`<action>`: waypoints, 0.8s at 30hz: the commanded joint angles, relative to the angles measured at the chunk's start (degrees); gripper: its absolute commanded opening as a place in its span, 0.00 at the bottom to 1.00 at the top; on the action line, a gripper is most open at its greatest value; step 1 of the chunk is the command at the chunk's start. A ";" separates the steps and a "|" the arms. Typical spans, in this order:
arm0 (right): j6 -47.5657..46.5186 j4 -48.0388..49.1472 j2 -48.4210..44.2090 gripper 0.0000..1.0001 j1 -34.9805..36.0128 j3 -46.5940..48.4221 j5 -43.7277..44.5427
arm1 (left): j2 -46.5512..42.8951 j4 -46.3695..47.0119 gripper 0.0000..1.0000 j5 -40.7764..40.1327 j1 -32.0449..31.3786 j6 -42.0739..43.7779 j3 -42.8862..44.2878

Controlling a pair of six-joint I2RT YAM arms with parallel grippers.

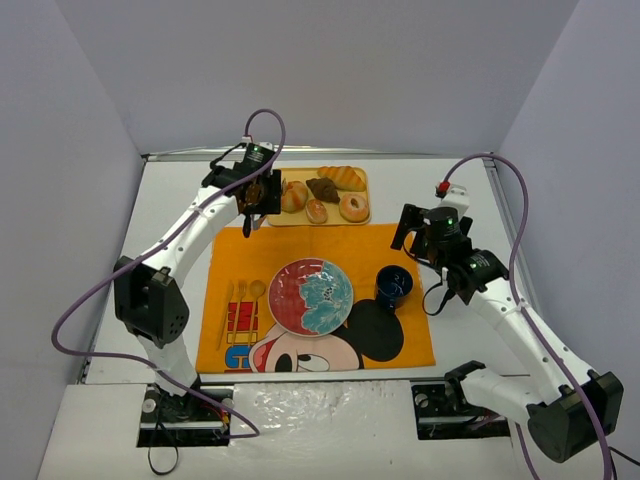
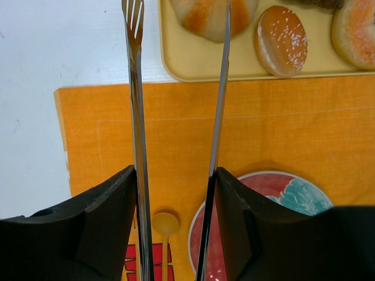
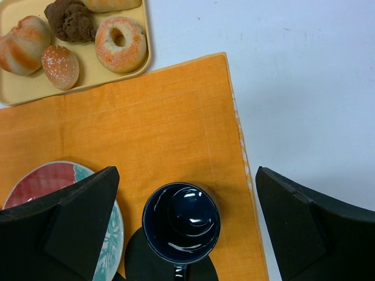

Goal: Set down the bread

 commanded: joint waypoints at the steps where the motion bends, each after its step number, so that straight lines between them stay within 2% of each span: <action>1: -0.10 0.50 -1.59 1.00 -0.74 2.26 1.30 | 0.39 1.95 0.49 0.81 -0.86 1.05 5.62; 17: -0.42 -0.90 -2.25 1.00 -1.38 1.94 0.89 | 4.52 1.62 0.49 1.38 -3.87 0.84 9.07; 24: -0.60 -1.12 -3.26 1.00 -1.66 1.17 0.89 | 8.46 -1.09 0.49 0.10 -3.85 3.36 13.90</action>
